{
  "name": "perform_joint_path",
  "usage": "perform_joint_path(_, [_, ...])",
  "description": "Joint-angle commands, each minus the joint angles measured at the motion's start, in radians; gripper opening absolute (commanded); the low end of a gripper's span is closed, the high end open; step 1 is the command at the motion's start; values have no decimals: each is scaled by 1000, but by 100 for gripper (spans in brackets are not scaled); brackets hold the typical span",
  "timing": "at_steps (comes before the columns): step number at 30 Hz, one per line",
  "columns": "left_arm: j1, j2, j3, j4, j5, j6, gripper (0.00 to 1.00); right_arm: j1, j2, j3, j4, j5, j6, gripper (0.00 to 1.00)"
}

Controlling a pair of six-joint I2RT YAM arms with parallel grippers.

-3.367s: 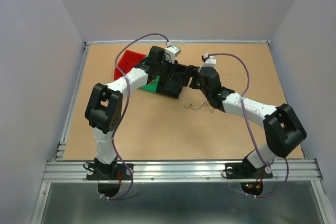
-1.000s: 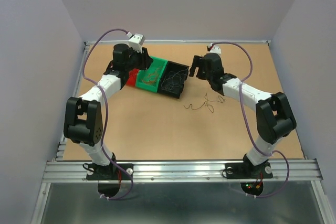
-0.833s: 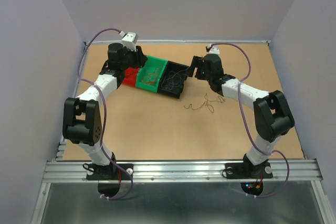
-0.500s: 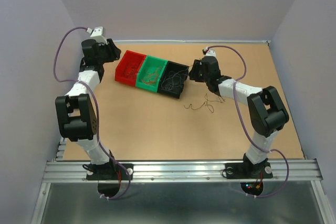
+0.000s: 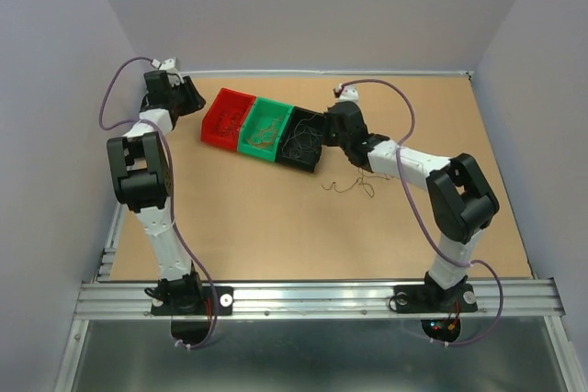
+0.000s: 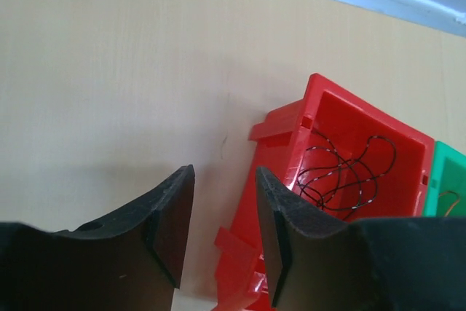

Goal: Untangle the cables

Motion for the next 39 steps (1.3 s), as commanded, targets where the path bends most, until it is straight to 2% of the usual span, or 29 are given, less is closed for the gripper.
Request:
perform_joint_path(1, [-2, 55, 105, -73, 56, -9, 48, 67, 12, 157, -89, 114, -46, 1])
perform_joint_path(5, [-16, 77, 85, -64, 122, -24, 45, 110, 53, 222, -170, 174, -53, 0])
perform_joint_path(12, [-117, -11, -88, 37, 208, -52, 41, 117, 176, 366, -365, 131, 17, 1])
perform_joint_path(15, [-154, -89, -166, 80, 222, -49, 40, 117, 253, 438, -458, 198, 42, 1])
perform_joint_path(20, [-160, -175, -231, 142, 196, -38, 40, 85, 322, 454, -514, 323, 80, 1])
perform_joint_path(26, [-160, -200, -245, 156, 156, -17, 40, 48, 235, 367, -473, 259, 80, 1])
perform_joint_path(37, [-160, -227, -262, 173, 106, 22, 40, 43, -92, 116, -223, 240, -20, 1])
perform_joint_path(39, [-160, -235, -266, 177, 103, 26, 40, 16, -149, 92, -203, 197, -35, 1])
